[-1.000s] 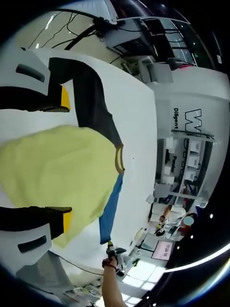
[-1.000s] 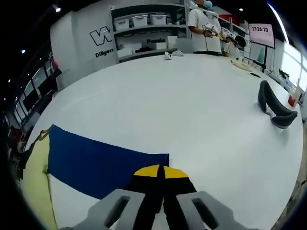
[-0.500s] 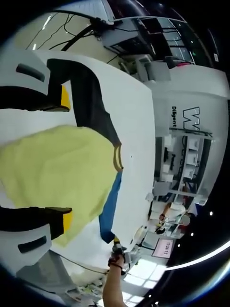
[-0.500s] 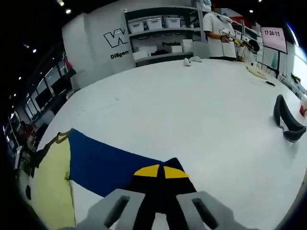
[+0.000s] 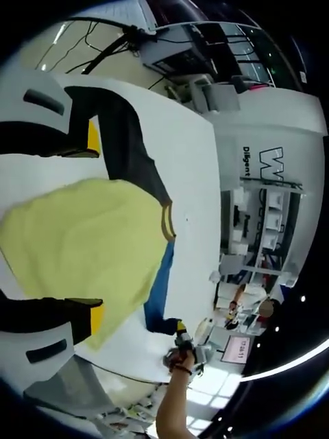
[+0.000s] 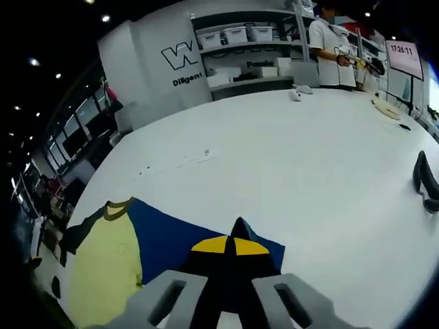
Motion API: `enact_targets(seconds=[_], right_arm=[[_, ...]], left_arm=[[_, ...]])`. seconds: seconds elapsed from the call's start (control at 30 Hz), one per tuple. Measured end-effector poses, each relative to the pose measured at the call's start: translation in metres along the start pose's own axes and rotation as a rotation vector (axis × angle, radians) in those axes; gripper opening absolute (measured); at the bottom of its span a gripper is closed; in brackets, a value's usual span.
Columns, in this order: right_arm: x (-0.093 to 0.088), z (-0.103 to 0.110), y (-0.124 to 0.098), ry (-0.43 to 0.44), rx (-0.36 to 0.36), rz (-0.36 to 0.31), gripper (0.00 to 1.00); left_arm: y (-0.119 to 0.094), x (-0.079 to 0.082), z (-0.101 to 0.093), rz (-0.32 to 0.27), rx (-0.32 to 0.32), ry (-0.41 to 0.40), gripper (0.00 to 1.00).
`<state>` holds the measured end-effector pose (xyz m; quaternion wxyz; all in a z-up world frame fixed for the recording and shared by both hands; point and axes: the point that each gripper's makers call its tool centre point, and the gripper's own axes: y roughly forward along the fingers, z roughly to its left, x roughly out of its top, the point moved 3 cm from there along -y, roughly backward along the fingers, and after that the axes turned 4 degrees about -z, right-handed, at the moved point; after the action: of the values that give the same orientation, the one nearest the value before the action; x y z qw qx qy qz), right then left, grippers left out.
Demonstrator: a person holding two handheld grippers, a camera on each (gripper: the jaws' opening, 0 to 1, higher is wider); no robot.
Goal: Fold the garment on the visible template until the final outline fits inside the template.
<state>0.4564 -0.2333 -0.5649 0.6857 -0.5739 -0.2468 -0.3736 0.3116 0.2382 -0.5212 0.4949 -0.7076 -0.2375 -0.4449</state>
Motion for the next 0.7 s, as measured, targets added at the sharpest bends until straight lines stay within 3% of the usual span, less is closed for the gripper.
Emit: enact_targets(seconds=[0.7], right_arm=[[0.027, 0.150, 0.025, -0.093, 0.233, 0.008, 0.00]], left_arm=[[-0.012, -0.005, -0.004, 0.015, -0.050, 0.039, 0.96]])
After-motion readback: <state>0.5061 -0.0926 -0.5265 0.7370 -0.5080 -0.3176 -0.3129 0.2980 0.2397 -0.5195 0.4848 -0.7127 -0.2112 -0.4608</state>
